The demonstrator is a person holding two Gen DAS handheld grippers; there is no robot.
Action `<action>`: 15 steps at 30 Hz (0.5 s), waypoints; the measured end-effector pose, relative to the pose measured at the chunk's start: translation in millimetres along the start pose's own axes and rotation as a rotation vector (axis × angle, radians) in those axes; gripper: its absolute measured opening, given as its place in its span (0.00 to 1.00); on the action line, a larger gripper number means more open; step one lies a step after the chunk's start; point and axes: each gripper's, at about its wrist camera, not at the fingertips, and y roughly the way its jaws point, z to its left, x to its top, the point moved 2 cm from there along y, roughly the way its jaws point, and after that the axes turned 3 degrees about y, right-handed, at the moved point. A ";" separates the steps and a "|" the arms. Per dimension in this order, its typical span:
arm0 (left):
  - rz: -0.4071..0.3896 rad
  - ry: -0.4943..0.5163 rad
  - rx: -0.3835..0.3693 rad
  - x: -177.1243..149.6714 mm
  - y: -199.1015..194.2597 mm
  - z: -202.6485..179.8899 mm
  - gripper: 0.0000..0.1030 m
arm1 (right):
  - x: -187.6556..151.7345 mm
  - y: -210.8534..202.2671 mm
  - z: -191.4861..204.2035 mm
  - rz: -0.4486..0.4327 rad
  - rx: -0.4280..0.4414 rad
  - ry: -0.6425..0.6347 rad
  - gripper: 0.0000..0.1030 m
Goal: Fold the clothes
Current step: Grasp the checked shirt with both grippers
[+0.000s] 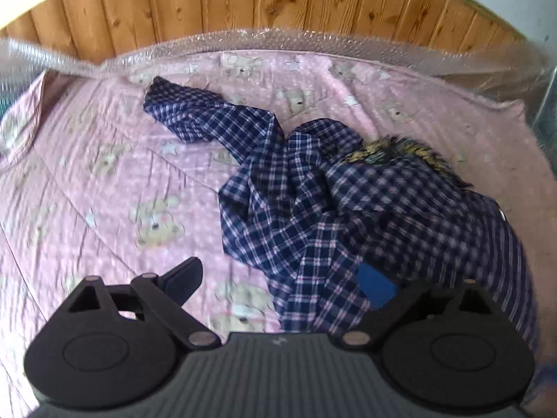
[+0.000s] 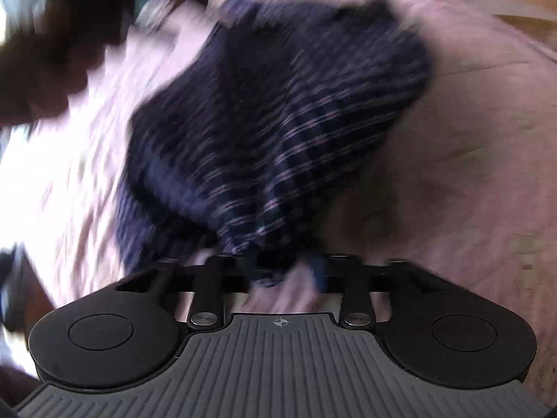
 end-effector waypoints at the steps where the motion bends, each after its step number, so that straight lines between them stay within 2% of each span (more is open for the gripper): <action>1: 0.004 -0.006 0.001 -1.7 2.5 1.7 0.96 | 8.1 -9.4 -12.2 -0.050 -0.011 0.037 0.63; 3: 0.033 -0.053 0.018 -13.4 8.1 7.9 0.95 | 28.7 -19.6 -30.6 -0.122 -0.061 0.073 0.68; 4: 0.041 -0.084 0.004 -20.7 9.5 10.1 0.87 | 38.8 -21.6 -37.4 -0.147 -0.084 0.088 0.68; 5: 0.050 -0.115 -0.012 -28.1 11.0 12.1 0.63 | 49.0 -21.5 -42.4 -0.167 -0.102 0.109 0.68; 6: 0.075 -0.143 -0.071 -37.2 12.9 9.1 0.44 | 58.8 -18.9 -45.2 -0.183 -0.105 0.132 0.69; 7: 0.091 -0.152 -0.128 -43.1 11.7 2.0 0.05 | 68.2 -15.3 -47.1 -0.196 -0.103 0.155 0.69; 8: 0.104 -0.159 -0.182 -48.9 9.8 -5.5 0.05 | 78.0 -11.4 -47.3 -0.206 -0.100 0.171 0.69; 11: -0.025 -0.068 -0.262 -64.9 -32.7 -49.5 0.05 | 96.7 -8.9 -39.4 -0.222 -0.081 0.199 0.69; 12: -0.057 -0.036 -0.320 -74.0 -47.5 -67.4 0.05 | 101.1 -10.9 -35.2 -0.226 -0.065 0.203 0.70; 14: -0.120 0.027 -0.433 -92.4 -76.8 -103.1 0.05 | 108.3 -15.8 -27.1 -0.225 -0.027 0.199 0.82; 15: -0.113 0.076 -0.456 -103.7 -79.6 -120.0 0.05 | 109.1 -19.1 -23.2 -0.213 -0.009 0.189 0.85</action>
